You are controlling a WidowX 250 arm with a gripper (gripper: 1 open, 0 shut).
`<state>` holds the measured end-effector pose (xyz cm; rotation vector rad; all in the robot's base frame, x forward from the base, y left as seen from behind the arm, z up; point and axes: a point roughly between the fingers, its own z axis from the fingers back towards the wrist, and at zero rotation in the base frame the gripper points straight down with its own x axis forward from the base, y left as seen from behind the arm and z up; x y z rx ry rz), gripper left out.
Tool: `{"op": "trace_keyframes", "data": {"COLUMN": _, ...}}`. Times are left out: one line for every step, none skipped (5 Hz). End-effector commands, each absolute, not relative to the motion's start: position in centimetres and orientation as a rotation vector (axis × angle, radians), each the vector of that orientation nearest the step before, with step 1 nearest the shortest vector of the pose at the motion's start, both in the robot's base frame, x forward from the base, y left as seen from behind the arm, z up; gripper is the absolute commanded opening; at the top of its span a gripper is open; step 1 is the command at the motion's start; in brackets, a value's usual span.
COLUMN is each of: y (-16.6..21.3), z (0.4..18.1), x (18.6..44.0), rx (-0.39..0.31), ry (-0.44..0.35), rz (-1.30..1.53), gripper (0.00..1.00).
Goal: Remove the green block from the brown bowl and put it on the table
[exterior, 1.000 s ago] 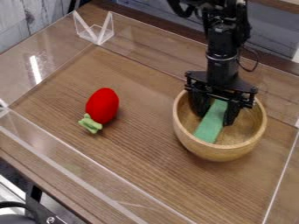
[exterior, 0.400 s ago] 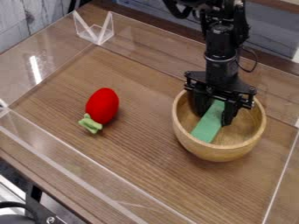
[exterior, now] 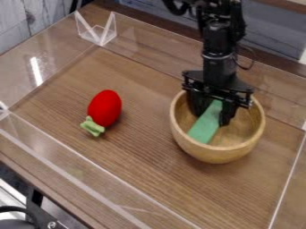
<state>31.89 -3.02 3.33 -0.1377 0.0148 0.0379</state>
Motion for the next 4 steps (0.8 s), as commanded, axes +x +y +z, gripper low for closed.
{"op": "trace_keyframes", "data": {"y": -2.6, "z": 6.2, "x": 33.7, "rx": -0.134, "ry": -0.049, "rz": 0.016, "gripper": 0.0}}
{"op": "trace_keyframes", "data": {"y": -2.9, "z": 7.3, "x": 34.7, "rx": -0.135, "ry": -0.048, "rz": -0.001, "gripper": 0.0}}
{"op": "trace_keyframes", "data": {"y": -3.5, "z": 7.1, "x": 35.0, "rx": -0.137, "ry": -0.047, "rz": -0.033, "gripper": 0.0}}
{"op": "trace_keyframes", "data": {"y": -4.1, "z": 6.7, "x": 35.2, "rx": -0.138, "ry": -0.042, "rz": -0.063, "gripper": 0.0}}
